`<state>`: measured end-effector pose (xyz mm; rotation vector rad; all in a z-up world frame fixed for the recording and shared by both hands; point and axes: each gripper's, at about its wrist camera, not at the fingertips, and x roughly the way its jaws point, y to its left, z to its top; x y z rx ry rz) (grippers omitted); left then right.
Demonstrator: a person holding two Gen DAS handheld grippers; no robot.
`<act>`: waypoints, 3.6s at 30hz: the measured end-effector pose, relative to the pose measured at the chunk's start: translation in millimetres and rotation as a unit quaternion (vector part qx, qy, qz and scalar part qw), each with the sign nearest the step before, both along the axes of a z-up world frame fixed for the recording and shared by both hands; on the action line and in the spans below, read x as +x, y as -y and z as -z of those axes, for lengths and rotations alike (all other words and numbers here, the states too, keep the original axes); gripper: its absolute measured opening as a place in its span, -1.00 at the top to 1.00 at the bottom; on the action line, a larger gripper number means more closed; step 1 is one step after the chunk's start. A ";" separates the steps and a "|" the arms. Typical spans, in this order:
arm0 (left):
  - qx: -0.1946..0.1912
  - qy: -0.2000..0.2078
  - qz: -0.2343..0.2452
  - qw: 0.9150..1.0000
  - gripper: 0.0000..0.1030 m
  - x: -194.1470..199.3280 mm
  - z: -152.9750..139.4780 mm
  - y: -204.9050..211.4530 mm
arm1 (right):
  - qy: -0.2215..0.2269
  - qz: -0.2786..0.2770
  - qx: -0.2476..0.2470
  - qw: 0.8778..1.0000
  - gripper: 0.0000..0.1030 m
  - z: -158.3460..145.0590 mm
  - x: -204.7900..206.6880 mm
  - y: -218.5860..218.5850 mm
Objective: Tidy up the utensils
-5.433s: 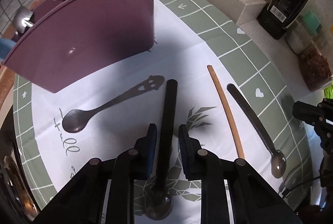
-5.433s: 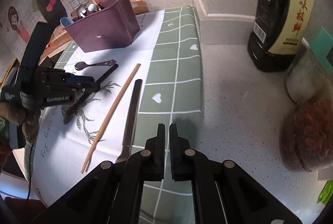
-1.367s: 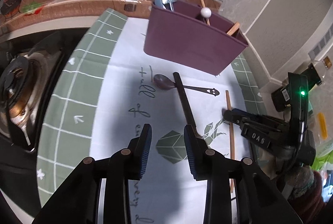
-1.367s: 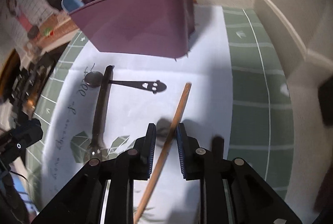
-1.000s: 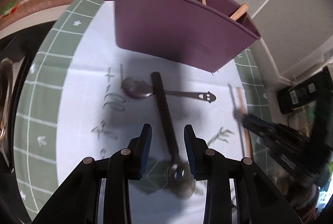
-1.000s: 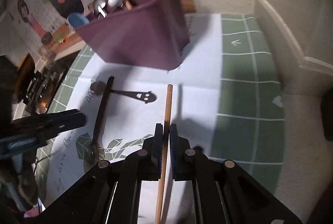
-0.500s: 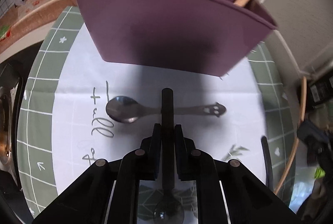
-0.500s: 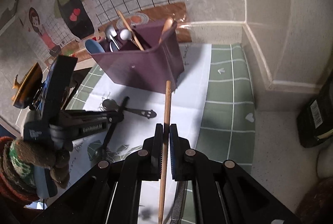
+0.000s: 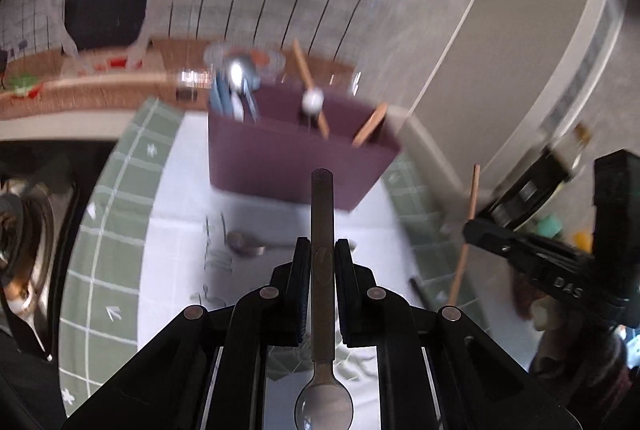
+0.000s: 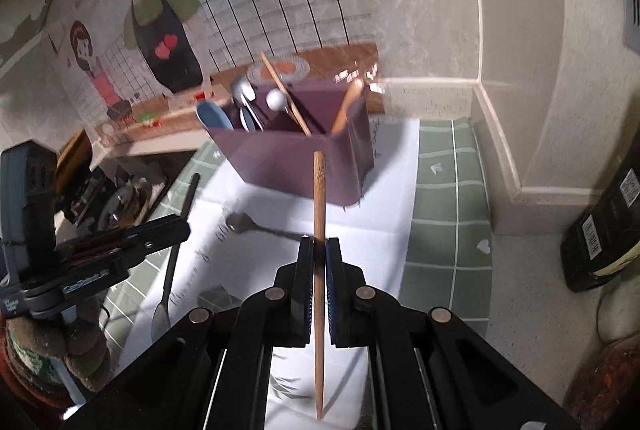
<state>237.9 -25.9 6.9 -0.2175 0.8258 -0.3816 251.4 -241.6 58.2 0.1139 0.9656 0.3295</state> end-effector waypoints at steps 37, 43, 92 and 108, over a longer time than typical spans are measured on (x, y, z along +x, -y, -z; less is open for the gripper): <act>-0.026 0.170 -0.129 0.977 0.33 134.8 -31.4 -24.9 | 0.029 -0.022 0.001 0.999 0.83 -29.5 132.3 -29.8; -0.005 0.102 -0.121 0.987 0.33 103.4 -45.8 -48.1 | 0.036 -0.004 -0.015 0.999 0.52 -39.8 105.2 -12.4; 0.046 -0.139 -0.060 0.988 0.33 15.2 69.4 -38.1 | -0.164 -0.001 -0.027 0.986 0.41 78.8 -66.3 3.6; 0.038 -0.157 -0.121 0.979 0.30 -55.1 64.6 -106.3 | -0.057 -0.071 -0.091 0.992 0.89 69.5 60.8 -71.9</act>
